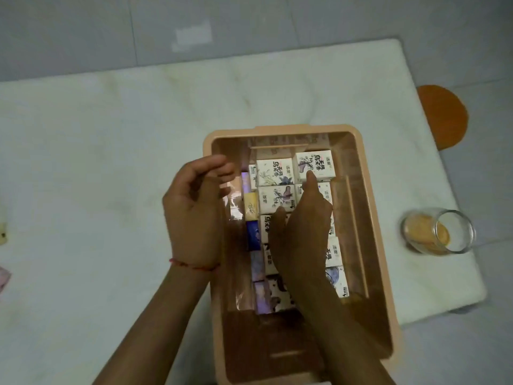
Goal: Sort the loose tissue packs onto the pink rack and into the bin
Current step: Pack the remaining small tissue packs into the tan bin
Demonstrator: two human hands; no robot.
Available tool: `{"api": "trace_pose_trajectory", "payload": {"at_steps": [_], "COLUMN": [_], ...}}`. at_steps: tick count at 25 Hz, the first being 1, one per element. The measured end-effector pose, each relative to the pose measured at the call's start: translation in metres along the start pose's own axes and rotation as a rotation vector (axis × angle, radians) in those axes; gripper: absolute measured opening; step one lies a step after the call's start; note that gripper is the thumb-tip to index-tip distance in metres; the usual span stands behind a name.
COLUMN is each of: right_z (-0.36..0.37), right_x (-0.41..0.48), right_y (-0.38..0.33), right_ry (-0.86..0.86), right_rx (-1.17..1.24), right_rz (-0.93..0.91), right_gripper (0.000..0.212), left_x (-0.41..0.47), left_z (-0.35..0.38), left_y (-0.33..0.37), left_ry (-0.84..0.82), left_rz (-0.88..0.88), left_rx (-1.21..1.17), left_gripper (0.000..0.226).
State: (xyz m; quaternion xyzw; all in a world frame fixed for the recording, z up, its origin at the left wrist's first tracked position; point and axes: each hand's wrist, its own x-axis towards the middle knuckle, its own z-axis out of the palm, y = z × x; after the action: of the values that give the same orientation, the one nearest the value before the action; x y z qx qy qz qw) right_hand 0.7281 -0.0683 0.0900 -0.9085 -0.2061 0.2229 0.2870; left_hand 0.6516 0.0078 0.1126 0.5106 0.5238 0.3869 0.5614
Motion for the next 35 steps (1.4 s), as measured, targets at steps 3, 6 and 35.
{"api": "trace_pose_trajectory", "payload": {"at_steps": [3,6,35], "right_z": [0.002,0.038,0.339], "right_x": [-0.026,-0.058,-0.13], "right_y": [-0.048,-0.093,-0.146], "right_ry": [0.036,-0.128,-0.596], "right_rx": [0.307,0.468,-0.341], "right_rz": [-0.321,-0.65,-0.474], "right_gripper": [0.045,0.027,0.037], "left_x": [0.009,0.023,0.089], "left_z": [-0.085,-0.167,-0.372], "left_y": [0.006,-0.031,-0.162], "left_ry": [0.354,0.596,0.279], "left_rz": [0.18,0.094,-0.44], "left_rx": [-0.045,0.068,0.833], "left_gripper": [0.03,0.036,0.052]}}
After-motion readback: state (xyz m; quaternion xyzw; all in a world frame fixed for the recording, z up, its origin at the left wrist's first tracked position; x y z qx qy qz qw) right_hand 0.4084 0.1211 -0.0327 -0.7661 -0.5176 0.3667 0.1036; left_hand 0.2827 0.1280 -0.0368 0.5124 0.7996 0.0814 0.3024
